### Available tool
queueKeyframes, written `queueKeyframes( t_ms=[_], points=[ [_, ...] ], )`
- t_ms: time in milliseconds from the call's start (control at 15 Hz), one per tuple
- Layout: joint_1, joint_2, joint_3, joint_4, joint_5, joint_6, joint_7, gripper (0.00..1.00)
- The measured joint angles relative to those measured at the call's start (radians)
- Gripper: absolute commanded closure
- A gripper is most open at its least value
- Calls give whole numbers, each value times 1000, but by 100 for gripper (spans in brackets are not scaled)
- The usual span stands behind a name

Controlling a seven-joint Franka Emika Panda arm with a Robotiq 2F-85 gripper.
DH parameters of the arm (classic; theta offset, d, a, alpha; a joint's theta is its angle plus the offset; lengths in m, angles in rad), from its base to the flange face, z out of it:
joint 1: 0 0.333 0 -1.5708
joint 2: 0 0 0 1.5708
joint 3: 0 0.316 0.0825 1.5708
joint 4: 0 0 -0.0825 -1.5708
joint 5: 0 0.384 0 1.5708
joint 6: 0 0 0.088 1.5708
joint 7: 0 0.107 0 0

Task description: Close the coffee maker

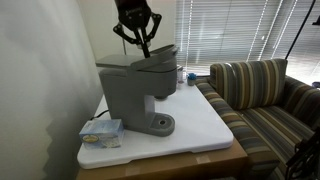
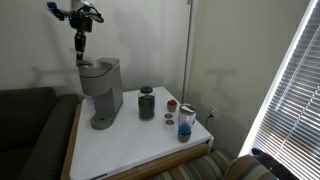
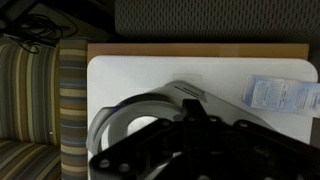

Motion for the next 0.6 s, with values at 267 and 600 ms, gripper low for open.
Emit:
queueKeyframes(
  t_ms=[267,600],
  points=[
    [5,-106,0,-154,0,68,118,100],
    [6,-271,0,-331,0,72,257,100]
  ],
)
